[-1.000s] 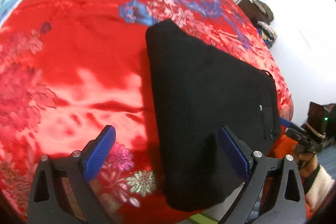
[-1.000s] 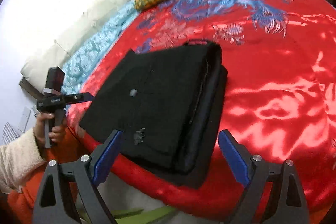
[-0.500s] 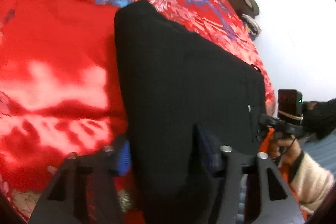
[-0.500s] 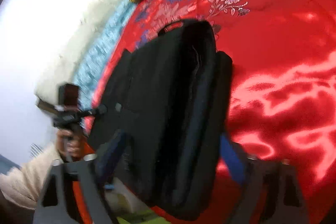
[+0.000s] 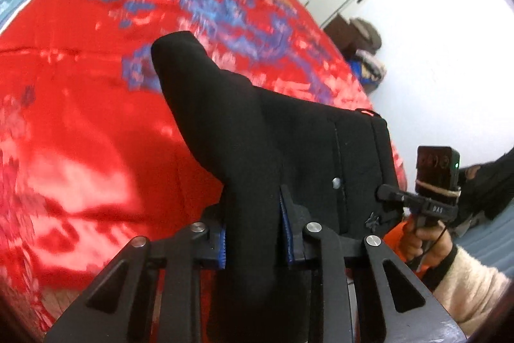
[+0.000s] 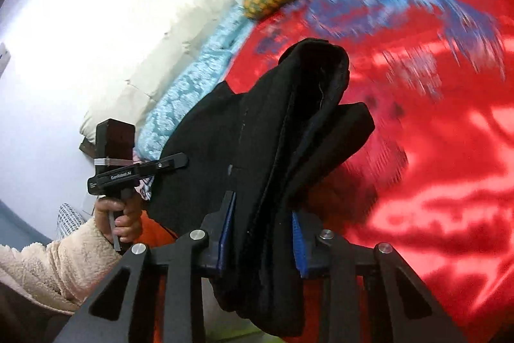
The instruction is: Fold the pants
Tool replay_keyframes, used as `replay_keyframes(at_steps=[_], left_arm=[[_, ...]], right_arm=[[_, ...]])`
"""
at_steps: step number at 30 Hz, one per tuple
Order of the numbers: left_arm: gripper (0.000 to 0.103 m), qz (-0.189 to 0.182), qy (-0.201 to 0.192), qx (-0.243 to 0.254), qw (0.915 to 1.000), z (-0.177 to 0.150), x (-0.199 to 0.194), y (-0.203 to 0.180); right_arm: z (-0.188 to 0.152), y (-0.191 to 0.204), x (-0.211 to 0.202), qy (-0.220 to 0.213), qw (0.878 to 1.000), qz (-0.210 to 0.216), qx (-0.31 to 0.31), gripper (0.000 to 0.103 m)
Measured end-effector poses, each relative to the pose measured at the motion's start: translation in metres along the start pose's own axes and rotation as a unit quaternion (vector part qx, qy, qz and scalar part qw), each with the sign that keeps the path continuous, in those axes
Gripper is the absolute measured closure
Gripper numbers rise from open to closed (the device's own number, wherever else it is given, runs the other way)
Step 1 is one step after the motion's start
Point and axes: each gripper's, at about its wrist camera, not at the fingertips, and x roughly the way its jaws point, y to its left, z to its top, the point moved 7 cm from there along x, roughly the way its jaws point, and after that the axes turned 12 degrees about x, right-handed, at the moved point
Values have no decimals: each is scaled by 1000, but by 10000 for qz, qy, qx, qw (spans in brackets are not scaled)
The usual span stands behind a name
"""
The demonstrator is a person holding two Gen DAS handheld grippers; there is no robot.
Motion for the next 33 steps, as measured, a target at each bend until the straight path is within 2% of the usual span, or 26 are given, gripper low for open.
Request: replay_keyframes(at_steps=[4,6,7,8,9,10,11,12,13,15,16,17,20,21,24,27,29,31,33], left_arm=[[78,159,-310,-17,9994,41,3,14],[75,515,-384,6,9979,65,19,25],[68,770,-360,33,9964,71,27,32],[55,1104,-290,69,9934,74,35,39],[50,1710,-161,122,9851,76,44,49],[45,2311,-26,255,9726,74,50,58],[45,2588,50,399,9651,69,52,59],[43,2758,112,546,9596,61,51,57],[38,2838,131,695,9563,51,49,51],[27,3074,102,1055,9457,29,38,37],[18,3238,48,1228,9381,17,28,30],[9,3451,-38,1381,9284,6,19,19],[3,3872,-368,1485,9092,-9,-6,-9],[3,3969,-338,1402,9064,-14,-12,-17],[3,4073,-111,1064,9070,-19,-24,-32],[3,4091,-114,979,9072,-26,-37,-48],[3,3905,-113,765,9173,-35,-48,-64],[3,3538,10,471,9341,-43,-52,-71],[3,3266,-4,216,9449,-51,-56,-76]], right_arm=[[48,15,4,-217,9994,-47,-253,72],[77,15,10,-344,9988,-156,-313,71],[89,12,14,-394,9984,-242,-326,71],[104,5,20,-464,9972,-469,-345,68],[111,-3,24,-488,9960,-663,-337,61],[119,-16,29,-518,9929,-1035,-280,54],[122,-32,30,-587,9868,-1498,-182,34],[122,-42,27,-636,9817,-1792,-136,21],[118,-49,21,-682,9766,-2031,-170,18],[102,-47,5,-855,9703,-2239,-324,4],[88,-43,-5,-958,9652,-2386,-473,0],[78,-40,-10,-1033,9598,-2542,-592,0],[44,-21,-21,-1284,9354,-3153,-950,0],[34,-12,-25,-1351,9307,-3240,-1024,0],[11,21,-36,-1637,9222,-3328,-1098,0],[-8,52,-46,-1823,9174,-3379,-1045,0],[-22,70,-46,-1854,9115,-3506,-1089,0],[-34,85,-46,-1835,9068,-3593,-1225,0],[-46,98,-50,-1903,9037,-3609,-1301,0]])
